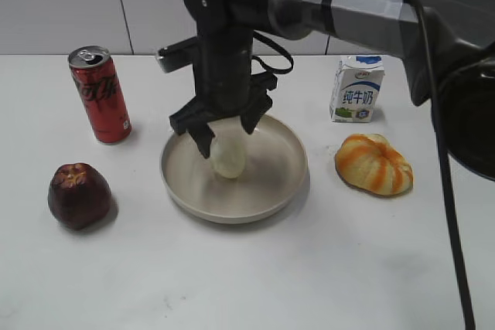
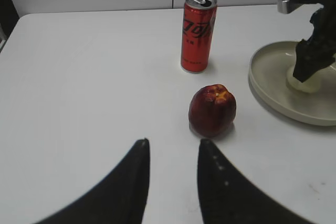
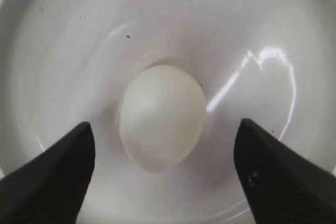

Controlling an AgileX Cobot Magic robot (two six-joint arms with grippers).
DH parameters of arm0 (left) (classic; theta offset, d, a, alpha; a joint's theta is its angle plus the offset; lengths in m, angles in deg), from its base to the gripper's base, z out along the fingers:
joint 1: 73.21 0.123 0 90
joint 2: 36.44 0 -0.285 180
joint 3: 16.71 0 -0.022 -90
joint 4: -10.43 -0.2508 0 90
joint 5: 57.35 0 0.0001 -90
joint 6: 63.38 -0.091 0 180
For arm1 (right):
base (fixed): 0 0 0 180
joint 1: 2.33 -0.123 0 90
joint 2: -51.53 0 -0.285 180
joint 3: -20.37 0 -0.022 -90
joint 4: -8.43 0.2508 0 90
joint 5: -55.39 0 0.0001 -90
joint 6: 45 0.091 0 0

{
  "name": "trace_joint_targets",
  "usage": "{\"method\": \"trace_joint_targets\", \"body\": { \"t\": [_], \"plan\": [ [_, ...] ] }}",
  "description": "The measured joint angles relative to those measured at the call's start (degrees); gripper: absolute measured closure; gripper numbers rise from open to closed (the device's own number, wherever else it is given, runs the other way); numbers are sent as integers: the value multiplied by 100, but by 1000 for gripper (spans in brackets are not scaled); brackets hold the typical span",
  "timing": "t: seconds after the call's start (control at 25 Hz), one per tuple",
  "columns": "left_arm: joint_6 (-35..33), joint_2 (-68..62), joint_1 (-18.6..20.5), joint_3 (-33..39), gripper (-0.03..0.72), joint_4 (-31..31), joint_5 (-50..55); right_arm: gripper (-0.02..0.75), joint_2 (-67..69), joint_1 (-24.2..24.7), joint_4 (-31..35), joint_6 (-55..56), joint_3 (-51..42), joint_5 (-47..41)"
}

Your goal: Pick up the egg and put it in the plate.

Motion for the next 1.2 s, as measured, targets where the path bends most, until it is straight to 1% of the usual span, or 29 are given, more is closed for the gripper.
{"method": "trace_joint_targets", "body": {
  "t": [0.08,0.24,0.44,0.52,0.72,0.96,1.08,1.2],
  "plan": [
    [0,0,0,0,459,0,0,110,0,14,0,0,255,-5],
    [0,0,0,0,459,0,0,110,-128,250,40,0,674,-10],
    [0,0,0,0,459,0,0,110,-646,1088,293,0,666,-16],
    [0,0,0,0,459,0,0,112,-986,1386,265,-33,513,-16],
    [0,0,0,0,459,0,0,122,-1964,2050,-414,-164,-262,-22],
    [0,0,0,0,459,0,0,133,-2947,2977,-590,-264,-1619,-18],
    [0,0,0,0,459,0,0,141,-3439,3240,-638,-361,-2436,-18],
    [0,0,0,0,459,0,0,143,-4023,3385,-850,-410,-3298,-12]
  ]
}}
